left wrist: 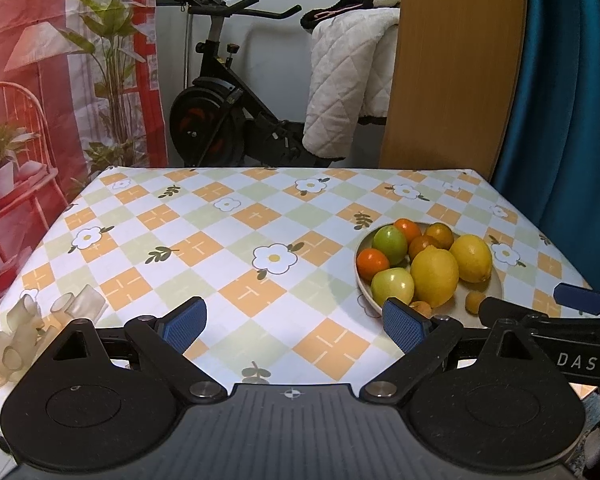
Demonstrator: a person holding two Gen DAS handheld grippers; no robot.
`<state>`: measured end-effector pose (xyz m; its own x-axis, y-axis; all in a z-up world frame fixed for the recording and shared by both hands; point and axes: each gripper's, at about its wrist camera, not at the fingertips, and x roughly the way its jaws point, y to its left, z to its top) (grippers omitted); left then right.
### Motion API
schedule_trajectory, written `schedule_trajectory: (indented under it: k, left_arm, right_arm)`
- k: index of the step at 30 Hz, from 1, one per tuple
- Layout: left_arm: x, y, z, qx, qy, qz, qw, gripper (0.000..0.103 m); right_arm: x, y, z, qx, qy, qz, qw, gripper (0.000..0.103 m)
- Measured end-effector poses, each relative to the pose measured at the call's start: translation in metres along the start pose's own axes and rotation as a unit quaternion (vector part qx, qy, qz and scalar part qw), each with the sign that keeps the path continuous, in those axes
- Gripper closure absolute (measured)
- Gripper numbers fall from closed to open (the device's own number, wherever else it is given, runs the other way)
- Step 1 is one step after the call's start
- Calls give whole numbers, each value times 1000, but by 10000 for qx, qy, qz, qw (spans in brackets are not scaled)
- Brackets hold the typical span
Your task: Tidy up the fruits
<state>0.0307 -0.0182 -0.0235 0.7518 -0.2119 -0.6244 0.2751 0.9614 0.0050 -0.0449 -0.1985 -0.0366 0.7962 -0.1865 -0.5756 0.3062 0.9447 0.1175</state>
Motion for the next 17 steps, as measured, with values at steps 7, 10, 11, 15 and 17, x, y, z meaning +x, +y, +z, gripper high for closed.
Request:
schedule_trajectory:
  k: [7, 10, 11, 15, 17]
  left_arm:
    - [0, 1, 0, 18, 6, 71, 10000, 7]
    - [0, 2, 0, -13, 7, 92, 10000, 7]
    - [0, 2, 0, -14, 7, 97, 10000, 7]
    - [1, 1, 0, -4, 17, 96, 10000, 7]
    - [2, 1, 0, 1, 37, 97, 9999, 7]
  right_arm:
    - [0, 2, 0, -8, 6, -2, 10000, 1]
    - [1, 1, 0, -8, 6, -3, 10000, 1]
    - [0, 2, 0, -7, 5, -4, 10000, 1]
    - [0, 2, 0, -8, 4, -7, 10000, 1]
    - [1, 2, -1, -4, 7, -10, 10000, 1]
